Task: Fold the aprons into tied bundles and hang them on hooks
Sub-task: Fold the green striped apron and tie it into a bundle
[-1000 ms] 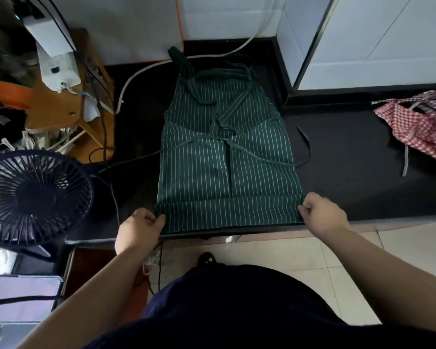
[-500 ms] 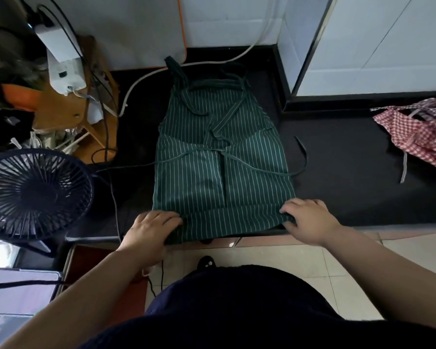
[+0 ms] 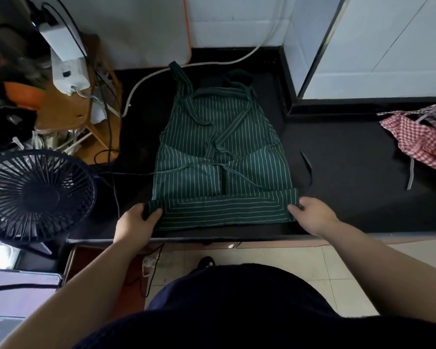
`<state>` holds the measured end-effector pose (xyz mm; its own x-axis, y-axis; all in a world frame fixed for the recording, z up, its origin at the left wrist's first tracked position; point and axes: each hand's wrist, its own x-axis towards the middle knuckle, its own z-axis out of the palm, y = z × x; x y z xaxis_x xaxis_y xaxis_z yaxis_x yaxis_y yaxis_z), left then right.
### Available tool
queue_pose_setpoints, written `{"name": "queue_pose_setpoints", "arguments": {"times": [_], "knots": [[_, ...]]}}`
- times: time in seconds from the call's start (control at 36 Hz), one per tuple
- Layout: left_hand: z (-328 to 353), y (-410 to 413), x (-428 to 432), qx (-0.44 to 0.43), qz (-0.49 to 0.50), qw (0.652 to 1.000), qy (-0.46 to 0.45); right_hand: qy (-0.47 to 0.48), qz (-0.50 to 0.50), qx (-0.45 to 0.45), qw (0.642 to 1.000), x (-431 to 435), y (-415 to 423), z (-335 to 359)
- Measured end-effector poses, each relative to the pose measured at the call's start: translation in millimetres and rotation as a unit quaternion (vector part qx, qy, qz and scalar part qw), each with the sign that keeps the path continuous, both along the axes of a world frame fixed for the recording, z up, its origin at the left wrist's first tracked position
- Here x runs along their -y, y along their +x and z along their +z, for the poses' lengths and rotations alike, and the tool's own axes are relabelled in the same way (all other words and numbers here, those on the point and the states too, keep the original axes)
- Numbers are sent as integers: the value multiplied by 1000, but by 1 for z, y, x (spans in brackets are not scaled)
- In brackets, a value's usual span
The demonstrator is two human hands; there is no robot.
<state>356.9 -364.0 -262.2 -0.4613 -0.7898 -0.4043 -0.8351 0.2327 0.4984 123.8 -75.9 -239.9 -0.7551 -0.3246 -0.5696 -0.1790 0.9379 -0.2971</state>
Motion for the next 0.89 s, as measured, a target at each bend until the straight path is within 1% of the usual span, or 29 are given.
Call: {"name": "queue_pose_setpoints", "arguments": {"times": [0.06,0.14,0.19,0.25,0.31,0.33,0.36,0.42,0.44,0.5,0.56,0.61,0.67,0.72,0.78,0.83,0.89], "knots": [[-1,0,-1,36,-9,999,-40,32,1,-23,999,4,1,-1],[3,-2,-4,60,-18,997,-47,49,7,-31,998,6,-2,3],[10,-7,-5,115,-67,989,-64,63,0,-24,998,8,-3,6],[27,-19,-6,207,-156,958,-119,96,12,-26,995,10,0,11],[41,-32,-4,254,-235,920,-183,142,77,-62,985,13,2,18],[45,-38,-3,253,-262,910,-198,154,121,-93,976,14,1,20],[46,-43,-2,235,-283,909,-194,155,160,-126,967,16,0,23],[44,-52,-1,172,-312,924,-137,128,196,-156,960,25,-4,28],[41,-54,-3,146,-328,927,-108,102,200,-147,963,30,-5,30],[35,-54,-8,114,-360,922,-87,51,190,-101,975,45,-4,32],[28,-54,-11,96,-370,920,-89,46,183,-60,980,57,0,30],[25,-51,-12,86,-369,920,-98,71,184,-41,980,64,2,26],[23,-49,-9,88,-373,917,-112,95,180,-38,978,67,2,19],[25,-47,-6,116,-393,903,-132,118,178,-44,976,68,2,17],[25,-47,-2,150,-411,890,-130,137,170,-60,974,70,-1,16],[25,-49,4,170,-428,880,-113,128,134,-96,978,70,-6,17],[25,-54,10,185,-441,872,-102,91,68,-152,982,71,-14,23]]}}
